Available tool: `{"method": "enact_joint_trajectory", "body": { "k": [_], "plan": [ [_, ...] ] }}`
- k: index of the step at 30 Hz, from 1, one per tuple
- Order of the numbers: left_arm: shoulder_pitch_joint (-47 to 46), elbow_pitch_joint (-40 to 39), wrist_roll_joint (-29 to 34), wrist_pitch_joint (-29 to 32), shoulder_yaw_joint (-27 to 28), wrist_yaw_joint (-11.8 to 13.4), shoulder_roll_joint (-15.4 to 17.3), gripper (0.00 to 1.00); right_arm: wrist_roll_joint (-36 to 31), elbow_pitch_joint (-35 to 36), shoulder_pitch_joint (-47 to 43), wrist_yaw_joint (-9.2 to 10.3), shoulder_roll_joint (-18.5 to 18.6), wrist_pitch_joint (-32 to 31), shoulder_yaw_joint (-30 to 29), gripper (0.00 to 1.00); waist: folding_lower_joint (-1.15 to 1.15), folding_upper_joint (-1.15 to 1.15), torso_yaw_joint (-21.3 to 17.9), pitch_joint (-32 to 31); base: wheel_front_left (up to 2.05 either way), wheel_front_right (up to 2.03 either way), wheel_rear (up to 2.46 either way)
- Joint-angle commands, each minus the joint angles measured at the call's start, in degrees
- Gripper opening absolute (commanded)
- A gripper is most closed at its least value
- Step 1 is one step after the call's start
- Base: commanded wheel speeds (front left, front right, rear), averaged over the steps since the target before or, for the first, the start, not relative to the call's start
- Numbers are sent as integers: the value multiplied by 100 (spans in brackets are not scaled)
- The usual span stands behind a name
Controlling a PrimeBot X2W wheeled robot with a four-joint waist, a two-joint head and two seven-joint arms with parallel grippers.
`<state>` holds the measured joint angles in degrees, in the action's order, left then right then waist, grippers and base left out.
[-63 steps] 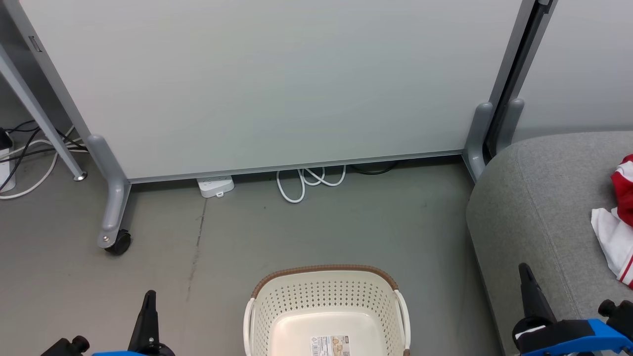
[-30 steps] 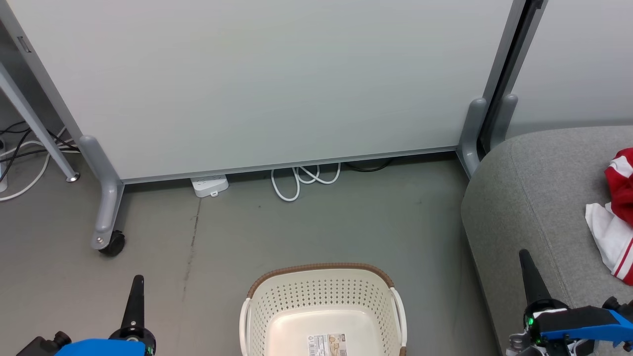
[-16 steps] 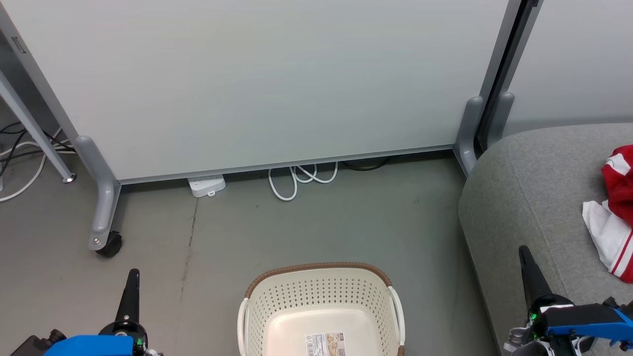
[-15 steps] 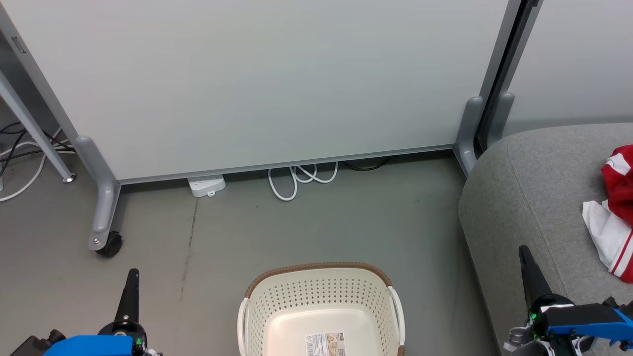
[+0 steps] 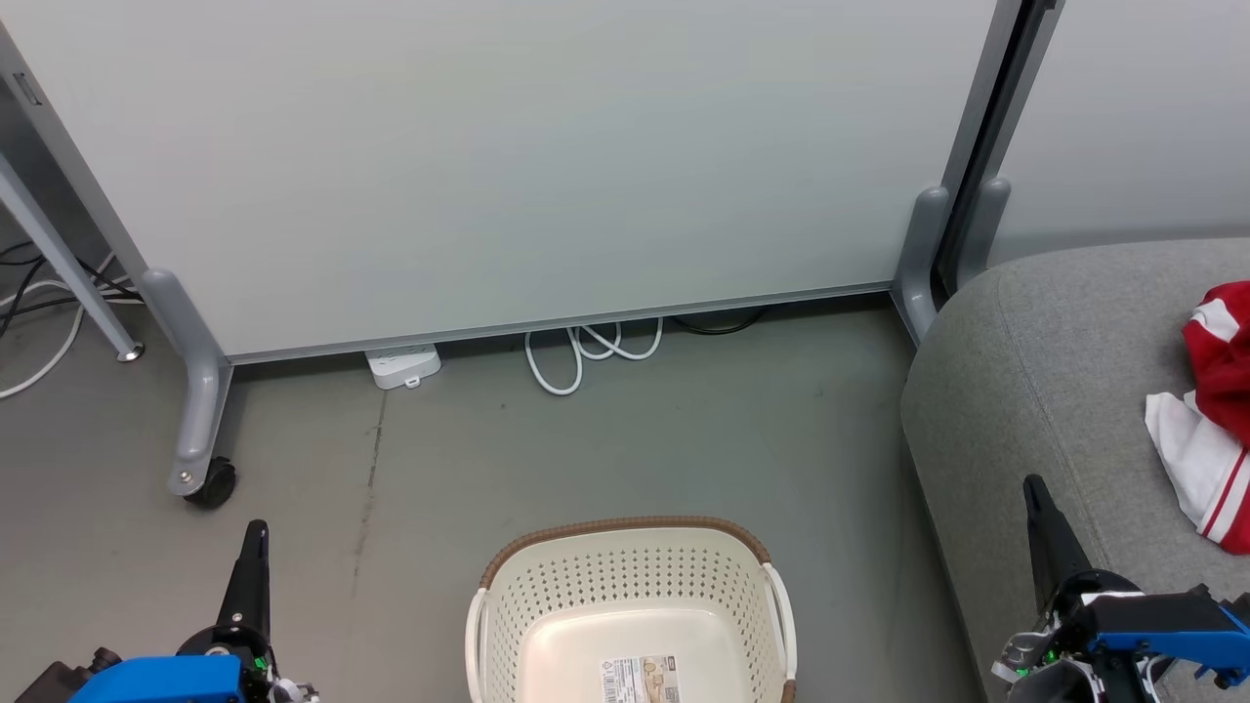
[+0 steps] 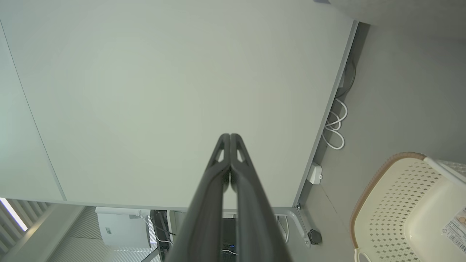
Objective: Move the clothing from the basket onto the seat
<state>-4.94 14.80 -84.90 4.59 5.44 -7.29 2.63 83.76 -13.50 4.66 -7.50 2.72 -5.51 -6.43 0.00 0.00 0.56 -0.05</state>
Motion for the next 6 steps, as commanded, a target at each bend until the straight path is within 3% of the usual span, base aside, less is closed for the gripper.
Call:
{"method": "enact_joint_trajectory", "body": {
  "k": [1,6],
  "plan": [
    [-120,-44,-105,39,51,-31,37,0,135,2,110,1,24,-27,-11,0,0,0,-4,2,0,0,0],
    [-123,-55,-267,87,72,-31,38,0,310,-13,138,1,25,-50,-12,0,0,0,-16,6,0,0,0]
  ]
}}
